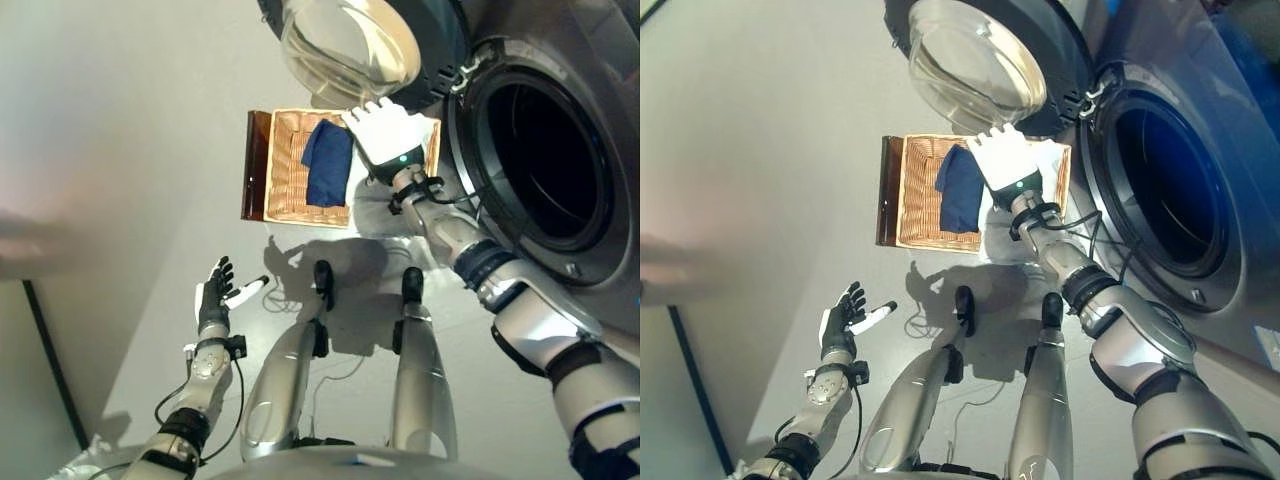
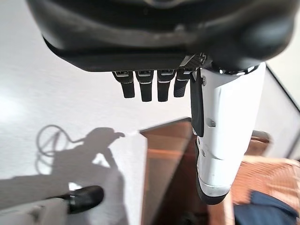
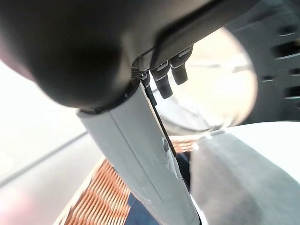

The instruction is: Pick up the clothes and place them into the washing machine

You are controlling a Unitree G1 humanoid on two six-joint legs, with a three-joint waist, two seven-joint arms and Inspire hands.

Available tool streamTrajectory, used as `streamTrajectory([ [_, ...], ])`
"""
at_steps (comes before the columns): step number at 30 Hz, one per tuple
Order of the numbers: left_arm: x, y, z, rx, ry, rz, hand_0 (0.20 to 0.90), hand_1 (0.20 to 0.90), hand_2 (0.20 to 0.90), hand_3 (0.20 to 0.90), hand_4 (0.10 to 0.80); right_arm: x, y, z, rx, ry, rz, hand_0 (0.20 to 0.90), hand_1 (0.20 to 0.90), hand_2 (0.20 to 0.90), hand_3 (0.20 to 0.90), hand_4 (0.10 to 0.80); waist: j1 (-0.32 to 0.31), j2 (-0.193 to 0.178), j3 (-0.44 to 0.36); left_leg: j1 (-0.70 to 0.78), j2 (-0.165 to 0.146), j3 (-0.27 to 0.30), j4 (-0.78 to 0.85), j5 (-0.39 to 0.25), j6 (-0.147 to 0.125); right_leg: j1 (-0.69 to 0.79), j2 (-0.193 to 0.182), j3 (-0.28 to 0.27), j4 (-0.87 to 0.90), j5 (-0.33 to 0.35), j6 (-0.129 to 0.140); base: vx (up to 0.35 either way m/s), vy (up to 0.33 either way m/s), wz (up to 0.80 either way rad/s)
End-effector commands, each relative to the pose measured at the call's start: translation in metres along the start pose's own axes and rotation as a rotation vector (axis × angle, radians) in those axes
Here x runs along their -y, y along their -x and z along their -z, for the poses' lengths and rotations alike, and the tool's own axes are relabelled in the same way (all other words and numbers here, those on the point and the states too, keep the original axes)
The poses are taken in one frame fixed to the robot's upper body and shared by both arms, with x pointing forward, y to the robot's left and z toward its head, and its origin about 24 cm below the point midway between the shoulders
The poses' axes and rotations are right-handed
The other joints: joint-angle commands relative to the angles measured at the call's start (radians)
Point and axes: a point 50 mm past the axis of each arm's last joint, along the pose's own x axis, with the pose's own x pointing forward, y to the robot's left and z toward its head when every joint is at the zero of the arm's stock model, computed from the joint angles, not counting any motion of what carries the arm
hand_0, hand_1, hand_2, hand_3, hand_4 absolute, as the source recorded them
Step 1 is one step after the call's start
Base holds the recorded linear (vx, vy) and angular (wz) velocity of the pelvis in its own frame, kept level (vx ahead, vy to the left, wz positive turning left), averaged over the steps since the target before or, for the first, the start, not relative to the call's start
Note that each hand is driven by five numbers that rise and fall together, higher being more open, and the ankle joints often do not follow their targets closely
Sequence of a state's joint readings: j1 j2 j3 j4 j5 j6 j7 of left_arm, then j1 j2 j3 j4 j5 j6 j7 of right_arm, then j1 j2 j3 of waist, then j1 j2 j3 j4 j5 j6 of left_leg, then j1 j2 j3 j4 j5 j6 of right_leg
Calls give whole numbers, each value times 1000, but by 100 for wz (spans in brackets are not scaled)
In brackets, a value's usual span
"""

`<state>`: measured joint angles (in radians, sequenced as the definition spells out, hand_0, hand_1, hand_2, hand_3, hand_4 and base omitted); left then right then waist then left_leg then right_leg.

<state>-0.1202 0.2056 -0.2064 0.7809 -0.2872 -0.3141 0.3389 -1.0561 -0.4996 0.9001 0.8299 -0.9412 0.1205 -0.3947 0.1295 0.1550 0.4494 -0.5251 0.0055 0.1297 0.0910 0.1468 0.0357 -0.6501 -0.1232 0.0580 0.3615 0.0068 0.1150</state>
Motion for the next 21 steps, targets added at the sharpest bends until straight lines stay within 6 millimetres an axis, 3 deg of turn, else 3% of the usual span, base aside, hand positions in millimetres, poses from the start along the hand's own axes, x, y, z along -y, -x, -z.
streamTrajectory([
  [1,-34,-14,-19,93,-76,-112,900,900,900,900,800,63,-36,-15,108,99,195,900,900,900,900,800,53,-28,2,-34,-17,20,33,-26,-94,17,7,-41,-9,-14,-44,-2,-6,9],
  [10,-39,-18,-24,104,-93,-129,900,900,900,900,800,78,-49,-24,162,209,193,900,900,900,900,800,83,-55,27,-49,-20,-30,26,-10,-97,28,-7,-93,-3,-23,-45,9,-11,18],
  [21,-37,-22,-49,204,-26,-115,900,900,900,900,800,78,-55,-6,88,202,134,900,900,900,900,800,121,-84,70,-81,-29,-92,32,1,-102,37,-26,-161,18,-49,-48,19,-8,22],
])
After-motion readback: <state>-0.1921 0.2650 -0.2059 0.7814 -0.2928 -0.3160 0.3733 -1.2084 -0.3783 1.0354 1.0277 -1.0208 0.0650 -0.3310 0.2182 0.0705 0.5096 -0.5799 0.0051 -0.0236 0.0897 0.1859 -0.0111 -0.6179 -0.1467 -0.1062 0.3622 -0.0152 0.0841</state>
